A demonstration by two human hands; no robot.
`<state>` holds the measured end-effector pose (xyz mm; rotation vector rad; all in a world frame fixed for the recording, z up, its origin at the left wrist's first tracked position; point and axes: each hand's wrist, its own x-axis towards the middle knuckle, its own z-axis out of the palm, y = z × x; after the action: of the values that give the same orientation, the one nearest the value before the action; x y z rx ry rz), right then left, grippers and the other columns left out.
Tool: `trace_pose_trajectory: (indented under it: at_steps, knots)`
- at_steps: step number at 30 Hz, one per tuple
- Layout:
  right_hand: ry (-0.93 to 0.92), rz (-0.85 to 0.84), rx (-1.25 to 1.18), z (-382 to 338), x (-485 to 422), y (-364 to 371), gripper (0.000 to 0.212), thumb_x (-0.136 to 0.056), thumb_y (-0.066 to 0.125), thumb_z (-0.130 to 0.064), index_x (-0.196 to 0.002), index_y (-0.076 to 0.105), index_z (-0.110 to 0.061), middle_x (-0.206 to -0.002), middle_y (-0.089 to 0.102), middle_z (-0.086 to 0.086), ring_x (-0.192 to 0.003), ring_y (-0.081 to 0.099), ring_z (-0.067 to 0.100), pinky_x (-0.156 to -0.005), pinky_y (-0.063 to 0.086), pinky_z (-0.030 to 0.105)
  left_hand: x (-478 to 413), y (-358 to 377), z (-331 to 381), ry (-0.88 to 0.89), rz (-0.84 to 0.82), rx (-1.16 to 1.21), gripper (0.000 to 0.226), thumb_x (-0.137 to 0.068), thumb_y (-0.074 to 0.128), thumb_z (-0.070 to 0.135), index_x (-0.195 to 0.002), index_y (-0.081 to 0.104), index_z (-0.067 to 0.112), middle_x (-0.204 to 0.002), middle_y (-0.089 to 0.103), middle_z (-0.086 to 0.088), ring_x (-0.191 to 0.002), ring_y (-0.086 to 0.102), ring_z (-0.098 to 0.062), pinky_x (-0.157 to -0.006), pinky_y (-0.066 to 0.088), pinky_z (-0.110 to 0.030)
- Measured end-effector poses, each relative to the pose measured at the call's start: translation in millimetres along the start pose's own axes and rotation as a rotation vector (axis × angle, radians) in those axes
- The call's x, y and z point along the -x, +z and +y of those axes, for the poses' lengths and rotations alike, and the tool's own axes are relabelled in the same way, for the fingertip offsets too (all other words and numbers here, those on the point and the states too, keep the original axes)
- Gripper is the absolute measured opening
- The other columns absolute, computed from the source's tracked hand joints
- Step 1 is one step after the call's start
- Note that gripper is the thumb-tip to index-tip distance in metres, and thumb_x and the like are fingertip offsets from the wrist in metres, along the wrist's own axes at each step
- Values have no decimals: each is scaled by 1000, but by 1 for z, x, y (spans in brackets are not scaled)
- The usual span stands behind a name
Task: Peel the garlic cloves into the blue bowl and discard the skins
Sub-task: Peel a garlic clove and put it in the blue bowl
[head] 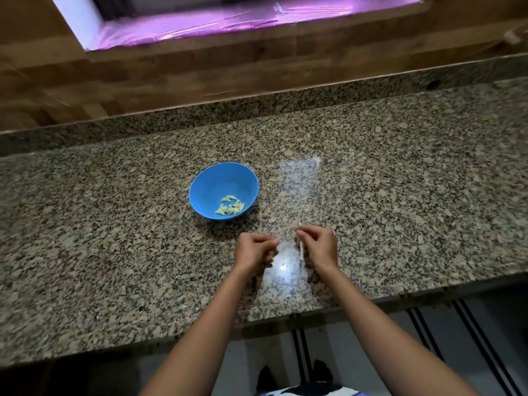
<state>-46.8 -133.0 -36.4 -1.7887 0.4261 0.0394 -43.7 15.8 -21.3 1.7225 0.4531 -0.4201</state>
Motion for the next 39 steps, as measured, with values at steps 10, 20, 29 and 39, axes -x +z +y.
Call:
trace_pose_trajectory:
  at_steps: [10, 20, 29, 39]
  knots:
    - [-406, 146, 678, 8, -1, -24, 29, -92, 56, -27, -115, 63, -11, -129, 56, 6, -124, 47, 22, -106, 29, 32, -3, -3, 16, 113, 4, -643, 4, -75, 77, 8, -74, 73, 8, -72, 72, 0, -63, 65, -4, -55, 46, -16]
    - [-90, -398, 155, 9, 11, 6, 25, -95, 51, -15, -117, 62, -13, -98, 68, 6, -79, 62, 15, -68, 55, 33, -4, -14, 8, 39, -218, -150, 9, -82, 68, -1, -91, 70, -3, -86, 70, -22, -71, 67, -21, -69, 58, -30]
    - [-153, -626, 354, -9, -2, -7, 9, -87, 62, -18, -85, 70, -15, -72, 69, 4, -57, 57, 12, -57, 48, 25, 6, -22, 4, 637, -166, -858, 17, -89, 63, 21, -98, 72, 11, -87, 71, -1, -74, 64, -11, -72, 55, -24]
    - [-1167, -350, 857, -4, -13, -15, 38, -89, 40, -34, -67, 69, -23, -47, 55, -8, -45, 37, 3, -39, 29, 12, 19, -27, 7, 27, -496, -65, 17, -91, 57, 11, -81, 67, 1, -65, 58, -3, -55, 48, -8, -49, 39, -14]
